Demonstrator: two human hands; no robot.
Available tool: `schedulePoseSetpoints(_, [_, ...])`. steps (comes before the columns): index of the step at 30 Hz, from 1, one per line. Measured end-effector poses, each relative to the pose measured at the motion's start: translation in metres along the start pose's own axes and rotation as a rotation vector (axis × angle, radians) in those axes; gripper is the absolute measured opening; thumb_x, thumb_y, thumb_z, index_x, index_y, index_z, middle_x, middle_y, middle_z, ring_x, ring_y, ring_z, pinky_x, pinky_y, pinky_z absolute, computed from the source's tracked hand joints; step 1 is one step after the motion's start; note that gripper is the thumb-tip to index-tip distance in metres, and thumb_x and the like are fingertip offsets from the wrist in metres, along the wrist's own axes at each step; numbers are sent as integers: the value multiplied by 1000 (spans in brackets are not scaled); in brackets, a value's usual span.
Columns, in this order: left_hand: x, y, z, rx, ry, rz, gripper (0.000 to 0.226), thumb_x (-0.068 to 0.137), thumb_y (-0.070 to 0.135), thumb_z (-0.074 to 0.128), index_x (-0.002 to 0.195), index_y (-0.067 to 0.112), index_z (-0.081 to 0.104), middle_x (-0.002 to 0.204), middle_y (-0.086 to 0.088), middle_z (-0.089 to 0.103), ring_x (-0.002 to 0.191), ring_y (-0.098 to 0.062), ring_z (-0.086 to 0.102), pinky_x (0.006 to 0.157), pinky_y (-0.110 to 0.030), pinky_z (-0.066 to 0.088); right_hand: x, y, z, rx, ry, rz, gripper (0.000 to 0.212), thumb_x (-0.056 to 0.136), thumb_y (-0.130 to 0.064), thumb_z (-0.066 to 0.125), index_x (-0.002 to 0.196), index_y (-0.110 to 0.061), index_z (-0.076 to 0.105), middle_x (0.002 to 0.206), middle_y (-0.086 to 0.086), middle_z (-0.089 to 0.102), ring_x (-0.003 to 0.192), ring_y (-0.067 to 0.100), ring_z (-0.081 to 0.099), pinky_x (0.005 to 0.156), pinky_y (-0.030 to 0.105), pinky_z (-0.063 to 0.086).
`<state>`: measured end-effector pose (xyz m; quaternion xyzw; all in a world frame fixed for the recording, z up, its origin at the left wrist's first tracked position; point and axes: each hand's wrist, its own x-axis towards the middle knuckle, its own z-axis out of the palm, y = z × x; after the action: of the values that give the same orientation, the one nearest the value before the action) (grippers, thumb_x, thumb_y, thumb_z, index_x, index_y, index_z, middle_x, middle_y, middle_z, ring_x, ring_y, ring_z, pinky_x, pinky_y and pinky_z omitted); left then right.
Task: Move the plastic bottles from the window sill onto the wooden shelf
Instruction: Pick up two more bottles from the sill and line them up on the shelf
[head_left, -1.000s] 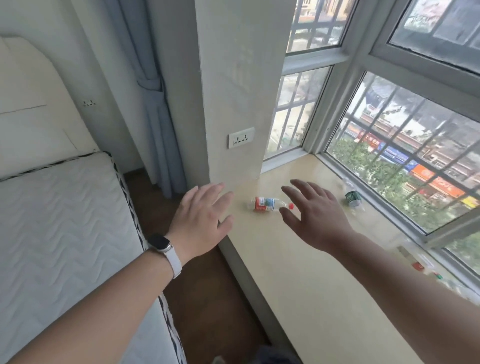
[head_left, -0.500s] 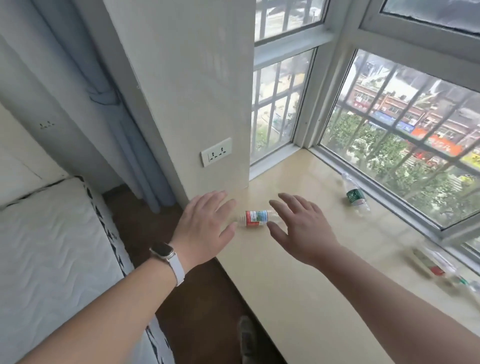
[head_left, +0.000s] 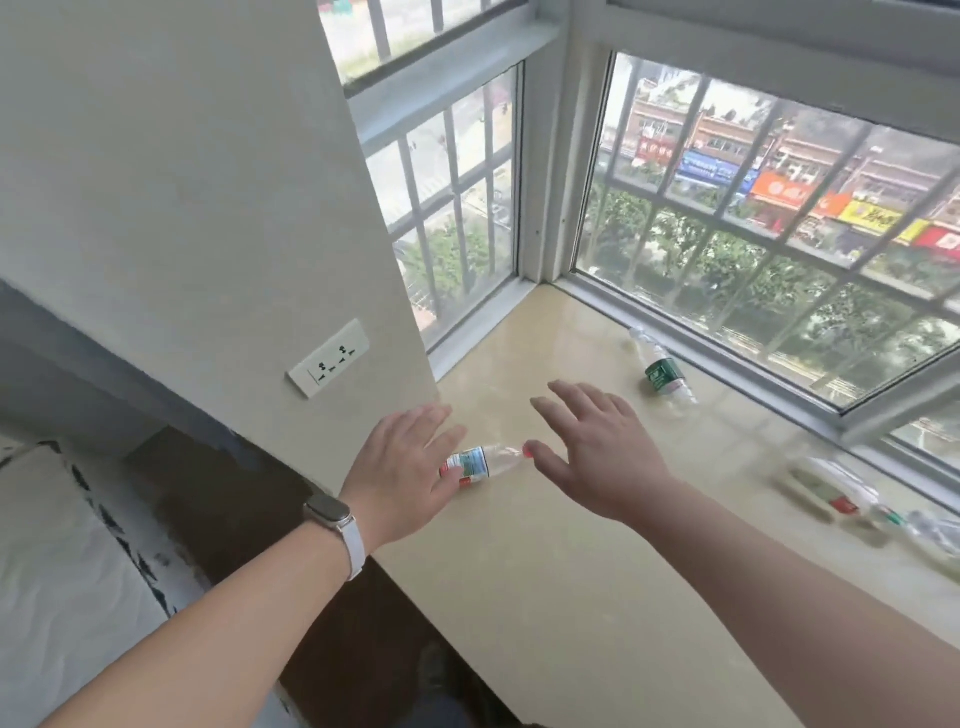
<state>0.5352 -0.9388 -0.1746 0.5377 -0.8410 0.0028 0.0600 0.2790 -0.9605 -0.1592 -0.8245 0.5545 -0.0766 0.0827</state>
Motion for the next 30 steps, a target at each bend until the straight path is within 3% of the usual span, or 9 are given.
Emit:
schedulePoseSetpoints(5, [21, -11, 44, -98, -121, -64, 45, 87, 43, 46, 120, 19, 65, 131, -7, 59, 119, -26, 52, 99, -41, 39, 11, 13, 21, -25, -45, 51, 50, 91, -51, 51, 130, -20, 59, 138, 8, 56, 126, 29, 50, 102, 40, 37])
schedulePoseSetpoints(10, [33, -27, 84, -146, -234, -115, 48, 86, 44, 42, 122, 20, 64, 132, -6, 59, 117, -28, 55, 97, -43, 45, 20, 29, 37, -19, -123, 165, 60, 91, -57, 33, 132, -21, 57, 142, 8, 53, 129, 29, 46, 104, 41, 34])
schedulePoseSetpoints(15, [43, -32, 129, -127, -325, -120, 40, 81, 38, 46, 110, 17, 67, 113, -4, 64, 96, -27, 60, 76, -38, 49, 25, 52, 64, -7, -191, 230, 64, 88, -59, 32, 135, -22, 56, 143, 6, 51, 131, 28, 45, 105, 42, 34])
schedulePoseSetpoints(20, [60, -38, 185, -122, -431, -109, 46, 79, 37, 43, 112, 14, 66, 108, -6, 65, 90, -30, 61, 72, -38, 50, 30, 77, 100, 9, -253, 338, 70, 87, -62, 24, 143, -26, 46, 152, 2, 41, 138, 24, 34, 109, 39, 26])
schedulePoseSetpoints(25, [85, -45, 239, -140, -533, -161, 52, 86, 44, 60, 129, 16, 56, 123, -6, 60, 109, -30, 57, 86, -40, 46, 34, 106, 132, 28, -299, 436, 61, 93, -57, 36, 145, -26, 43, 154, 3, 37, 139, 24, 31, 110, 39, 25])
schedulePoseSetpoints(30, [102, -43, 280, -181, -712, -223, 71, 88, 49, 55, 150, 23, 31, 138, 0, 50, 124, -24, 49, 94, -36, 42, 44, 144, 154, 30, -303, 528, 57, 97, -52, 43, 146, -25, 42, 155, 3, 35, 141, 24, 30, 111, 39, 22])
